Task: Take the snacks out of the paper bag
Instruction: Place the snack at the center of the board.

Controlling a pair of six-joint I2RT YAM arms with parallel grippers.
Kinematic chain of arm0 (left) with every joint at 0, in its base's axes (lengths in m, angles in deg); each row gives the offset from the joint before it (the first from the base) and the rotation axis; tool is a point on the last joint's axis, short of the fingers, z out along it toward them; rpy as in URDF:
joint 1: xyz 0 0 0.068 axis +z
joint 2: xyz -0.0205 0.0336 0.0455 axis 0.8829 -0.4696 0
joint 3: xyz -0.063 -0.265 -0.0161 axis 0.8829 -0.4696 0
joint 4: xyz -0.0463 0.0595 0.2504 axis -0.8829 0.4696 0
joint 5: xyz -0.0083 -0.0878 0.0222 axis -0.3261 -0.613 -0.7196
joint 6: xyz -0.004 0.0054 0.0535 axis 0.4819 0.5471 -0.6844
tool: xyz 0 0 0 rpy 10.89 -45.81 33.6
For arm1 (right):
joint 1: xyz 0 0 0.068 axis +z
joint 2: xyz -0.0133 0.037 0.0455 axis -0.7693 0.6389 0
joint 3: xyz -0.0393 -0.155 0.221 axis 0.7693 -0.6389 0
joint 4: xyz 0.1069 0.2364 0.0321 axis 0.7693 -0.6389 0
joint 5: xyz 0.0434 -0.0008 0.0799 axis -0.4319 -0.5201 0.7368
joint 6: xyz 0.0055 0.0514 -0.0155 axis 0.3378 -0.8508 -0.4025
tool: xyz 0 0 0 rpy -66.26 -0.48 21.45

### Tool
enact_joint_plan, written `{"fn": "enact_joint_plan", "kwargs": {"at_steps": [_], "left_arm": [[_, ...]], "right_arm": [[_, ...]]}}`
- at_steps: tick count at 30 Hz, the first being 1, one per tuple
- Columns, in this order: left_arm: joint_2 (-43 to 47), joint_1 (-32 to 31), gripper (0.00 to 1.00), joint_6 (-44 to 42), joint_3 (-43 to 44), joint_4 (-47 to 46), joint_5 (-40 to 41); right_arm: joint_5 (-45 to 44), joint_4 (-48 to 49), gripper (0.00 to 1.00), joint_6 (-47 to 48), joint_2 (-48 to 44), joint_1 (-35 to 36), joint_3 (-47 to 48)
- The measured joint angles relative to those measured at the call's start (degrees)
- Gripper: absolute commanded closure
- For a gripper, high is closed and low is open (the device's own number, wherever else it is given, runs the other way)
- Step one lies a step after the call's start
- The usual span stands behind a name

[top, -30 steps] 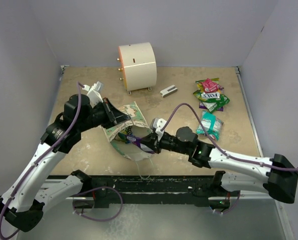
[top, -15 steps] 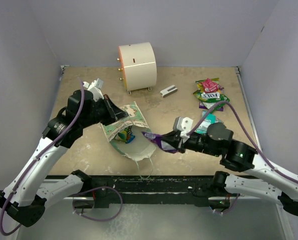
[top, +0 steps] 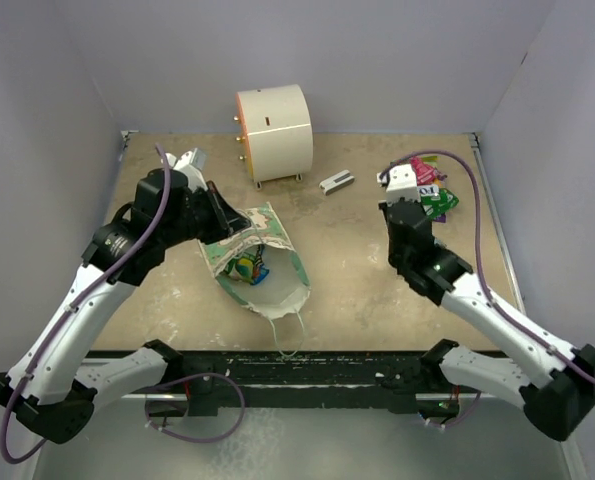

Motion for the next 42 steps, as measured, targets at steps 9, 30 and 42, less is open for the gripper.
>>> {"fn": "enact_joint_plan", "kwargs": {"at_steps": [9,30,42], "left_arm": [[-2.5,0.0,1.00,-1.3,0.1,0.3,-1.2],[-3.7,0.1,1.00,-2.2,0.4,1.6,-3.5],[-1.8,0.1,1.00,-0.7,0.2,1.8,-3.5]], "right_arm": [[-4.0,-1.2,1.00,5.0,17.2,-19.0,-0.3],[7.0,-2.3,1.00,3.4,42.9,-22.0,6.8],[12.8,-3.8,0.70,-4.1,44.9,-22.0,9.1]]}}
